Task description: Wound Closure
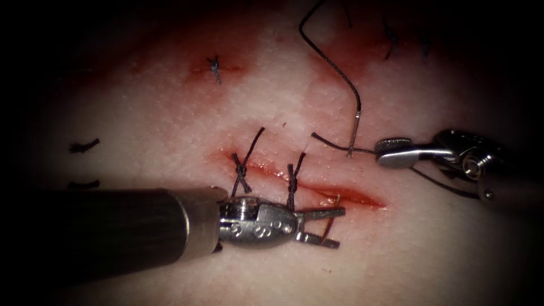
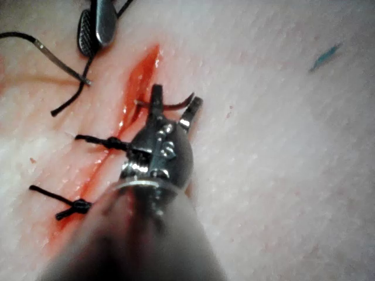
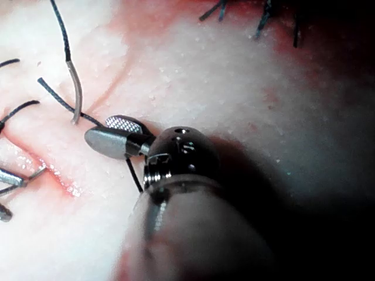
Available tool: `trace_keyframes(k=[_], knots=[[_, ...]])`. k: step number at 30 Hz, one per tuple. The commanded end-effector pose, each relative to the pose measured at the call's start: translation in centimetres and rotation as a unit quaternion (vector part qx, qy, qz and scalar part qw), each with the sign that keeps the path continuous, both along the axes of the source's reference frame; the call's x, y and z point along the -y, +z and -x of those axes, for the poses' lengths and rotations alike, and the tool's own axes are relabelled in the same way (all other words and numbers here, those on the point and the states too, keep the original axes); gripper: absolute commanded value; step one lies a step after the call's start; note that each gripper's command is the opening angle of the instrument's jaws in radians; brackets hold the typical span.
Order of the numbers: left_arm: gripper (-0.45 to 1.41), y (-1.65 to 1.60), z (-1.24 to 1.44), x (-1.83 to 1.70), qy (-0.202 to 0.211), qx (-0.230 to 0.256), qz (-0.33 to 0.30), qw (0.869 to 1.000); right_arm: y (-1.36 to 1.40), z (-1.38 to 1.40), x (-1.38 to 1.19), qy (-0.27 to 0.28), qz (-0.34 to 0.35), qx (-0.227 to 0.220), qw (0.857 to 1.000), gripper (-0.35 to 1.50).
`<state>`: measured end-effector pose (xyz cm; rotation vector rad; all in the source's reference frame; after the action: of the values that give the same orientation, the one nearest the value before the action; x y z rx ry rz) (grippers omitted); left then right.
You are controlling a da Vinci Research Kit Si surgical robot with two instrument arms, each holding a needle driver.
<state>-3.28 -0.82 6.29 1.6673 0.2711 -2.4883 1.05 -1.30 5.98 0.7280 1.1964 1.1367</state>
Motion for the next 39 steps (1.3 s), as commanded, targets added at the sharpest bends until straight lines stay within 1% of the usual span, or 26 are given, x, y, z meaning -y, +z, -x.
trace_keyframes(k=[1,2,3,6,9,12,15,16,17,18,20,21,22,25,26,27,28,29,30,31,32,35,36,37,38,39], knots=[[-0.13,0.06,0.05,0.03,0.000,0.002,-0.002,1.000,0.07,-0.08,0.05,-0.001,0.000,-0.001,1.000,-0.01],[-0.42,0.07,0.05,0.02,0.001,0.004,-0.002,1.000,0.07,-0.09,0.06,-0.001,0.000,-0.001,1.000,-0.01],[-0.45,0.07,0.05,0.01,0.003,0.007,-0.004,1.000,0.07,-0.09,0.06,0.000,0.000,-0.001,1.000,-0.01],[-0.45,0.07,0.03,-0.02,0.015,0.020,-0.028,0.999,0.07,-0.09,0.07,-0.001,0.000,-0.001,1.000,-0.01],[-0.45,-0.01,0.02,-0.04,-0.001,0.049,-0.082,0.995,0.06,-0.09,0.07,-0.001,0.000,-0.001,1.000,-0.01],[-0.45,-0.15,0.01,-0.03,-0.011,0.056,-0.134,0.989,0.06,-0.08,0.08,-0.003,0.000,-0.003,1.000,0.04],[-0.45,-0.35,0.01,-0.01,-0.012,0.055,-0.200,0.978,0.05,-0.08,0.08,-0.005,-0.001,-0.004,1.000,0.14],[-0.45,-0.49,-0.01,0.01,-0.010,0.049,-0.250,0.967,0.05,-0.08,0.09,-0.007,-0.001,-0.005,1.000,0.15],[-0.45,-0.49,-0.01,0.01,-0.010,0.049,-0.250,0.967,0.05,-0.08,0.09,-0.007,-0.001,-0.005,1.000,0.15],[-0.45,-0.56,-0.01,0.01,-0.008,0.048,-0.266,0.963,0.05,-0.08,0.09,-0.007,0.002,-0.005,1.000,0.15],[-0.45,-0.70,-0.03,-0.01,-0.008,0.042,-0.303,0.952,0.04,-0.09,0.10,-0.013,0.028,-0.002,1.000,0.17],[-0.45,-0.76,-0.04,-0.02,-0.008,0.039,-0.321,0.946,0.04,-0.09,0.09,-0.018,0.053,0.002,0.998,0.17],[-0.45,-0.81,-0.05,-0.03,-0.010,0.035,-0.338,0.940,0.04,-0.09,0.09,-0.027,0.096,0.008,0.995,0.17],[-0.45,-0.95,-0.10,-0.05,-0.010,0.025,-0.379,0.925,0.04,-0.08,0.05,-0.041,0.155,0.019,0.987,0.17],[-0.45,-1.02,-0.15,-0.03,-0.008,0.023,-0.395,0.918,0.04,-0.07,0.04,-0.043,0.171,0.027,0.984,0.17],[-0.45,-1.02,-0.15,-0.03,-0.008,0.023,-0.395,0.918,0.04,-0.07,0.04,-0.043,0.171,0.027,0.984,0.17],[-0.45,-1.08,-0.19,0.00,-0.004,0.017,-0.403,0.915,0.03,-0.05,0.04,-0.049,0.180,0.033,0.982,0.19],[-0.45,-1.11,-0.21,0.02,-0.003,0.014,-0.408,0.913,0.03,-0.05,0.04,-0.053,0.188,0.037,0.980,0.10],[-0.45,-1.11,-0.21,0.02,-0.003,0.014,-0.408,0.913,0.03,-0.05,0.04,-0.053,0.188,0.037,0.980,0.10],[-0.45,-1.13,-0.23,0.03,-0.003,0.012,-0.414,0.910,0.02,-0.03,0.05,-0.052,0.199,0.042,0.978,-0.25],[-0.45,-1.21,-0.26,0.06,-0.001,0.012,-0.417,0.909,0.00,-0.01,0.07,-0.052,0.202,0.045,0.977,-0.35],[-0.45,-1.28,-0.29,0.08,0.001,0.012,-0.422,0.907,-0.04,0.01,0.08,-0.053,0.200,0.044,0.977,-0.35],[-0.45,-1.38,-0.31,0.09,0.003,0.013,-0.424,0.905,-0.10,0.05,0.07,-0.054,0.197,0.042,0.978,-0.23],[-0.45,-1.38,-0.31,0.09,0.003,0.013,-0.424,0.905,-0.10,0.05,0.07,-0.054,0.197,0.042,0.978,-0.23],[-0.45,-1.42,-0.32,0.09,0.004,0.014,-0.426,0.905,-0.15,0.07,0.06,-0.056,0.194,0.041,0.979,0.00],[-0.45,-1.53,-0.32,0.04,0.008,0.025,-0.408,0.913,-0.25,0.12,0.01,-0.053,0.188,0.037,0.980,0.36]])
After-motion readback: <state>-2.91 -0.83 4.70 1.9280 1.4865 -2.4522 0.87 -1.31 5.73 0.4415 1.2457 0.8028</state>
